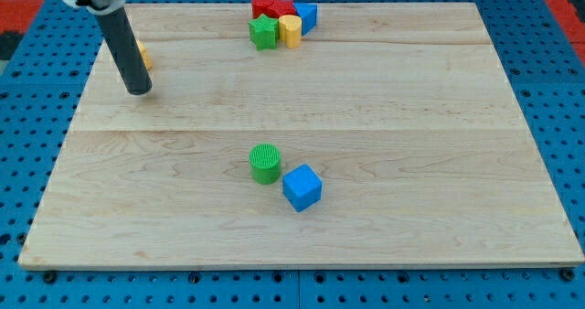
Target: Push the yellow hexagon towards the top left
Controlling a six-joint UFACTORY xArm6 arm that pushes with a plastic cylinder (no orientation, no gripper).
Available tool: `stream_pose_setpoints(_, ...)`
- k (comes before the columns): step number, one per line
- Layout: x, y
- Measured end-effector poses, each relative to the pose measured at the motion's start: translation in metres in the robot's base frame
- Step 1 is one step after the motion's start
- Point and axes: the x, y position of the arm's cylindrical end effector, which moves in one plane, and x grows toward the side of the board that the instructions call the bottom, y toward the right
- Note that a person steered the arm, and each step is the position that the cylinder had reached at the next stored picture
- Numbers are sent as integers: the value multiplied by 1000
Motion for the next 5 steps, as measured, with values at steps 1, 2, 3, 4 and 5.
stream_pose_setpoints(1,-25,-25)
stream_pose_setpoints(2,-67,-47)
stream_pose_setpoints(3,-79,-47)
stream_pose_setpoints(4,-47,-39)
stream_pose_setpoints(5,-57,-11)
